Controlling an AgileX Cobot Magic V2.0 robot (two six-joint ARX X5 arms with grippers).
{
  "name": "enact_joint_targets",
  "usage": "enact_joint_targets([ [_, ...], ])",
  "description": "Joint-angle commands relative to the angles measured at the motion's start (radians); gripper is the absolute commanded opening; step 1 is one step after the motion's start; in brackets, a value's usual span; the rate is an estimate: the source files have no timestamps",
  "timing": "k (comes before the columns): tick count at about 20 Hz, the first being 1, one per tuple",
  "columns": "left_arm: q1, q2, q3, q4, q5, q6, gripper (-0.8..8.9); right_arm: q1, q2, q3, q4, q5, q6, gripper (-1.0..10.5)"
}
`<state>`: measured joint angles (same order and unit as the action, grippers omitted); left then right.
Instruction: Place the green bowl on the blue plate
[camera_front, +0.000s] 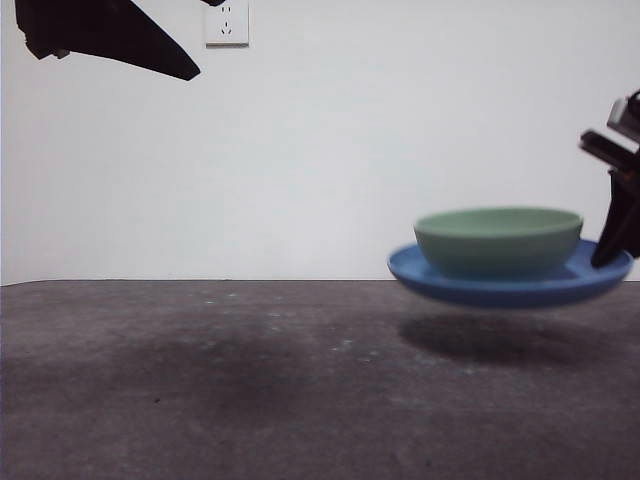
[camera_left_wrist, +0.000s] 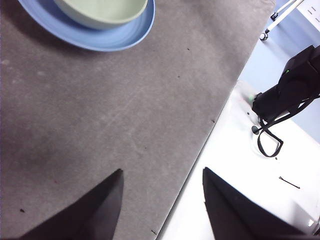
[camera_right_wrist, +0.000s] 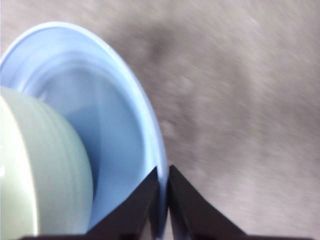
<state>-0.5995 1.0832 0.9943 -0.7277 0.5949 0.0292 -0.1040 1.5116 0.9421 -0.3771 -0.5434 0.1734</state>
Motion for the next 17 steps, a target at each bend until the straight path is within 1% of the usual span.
enact_joint_targets([
  [1,-0.004,0.007,0.01,0.01,0.005,0.013,2.52,0.021,-0.017,0.019,0.017,-0.035,0.059,0.1],
  [5,-0.004,0.007,0.01,0.011,0.005,0.013,2.52,0.113,-0.029,0.019,0.042,-0.029,0.099,0.1],
  [8,-0.004,0.007,0.01,0.011,0.005,0.013,2.52,0.21,-0.029,0.019,0.08,0.022,0.141,0.1],
  [13,-0.004,0.007,0.01,0.01,0.005,0.013,2.52,0.349,0.0,0.019,0.163,0.08,0.211,0.1],
  [17,-0.004,0.007,0.01,0.01,0.005,0.013,2.52,0.421,0.064,0.019,0.212,0.103,0.243,0.1],
])
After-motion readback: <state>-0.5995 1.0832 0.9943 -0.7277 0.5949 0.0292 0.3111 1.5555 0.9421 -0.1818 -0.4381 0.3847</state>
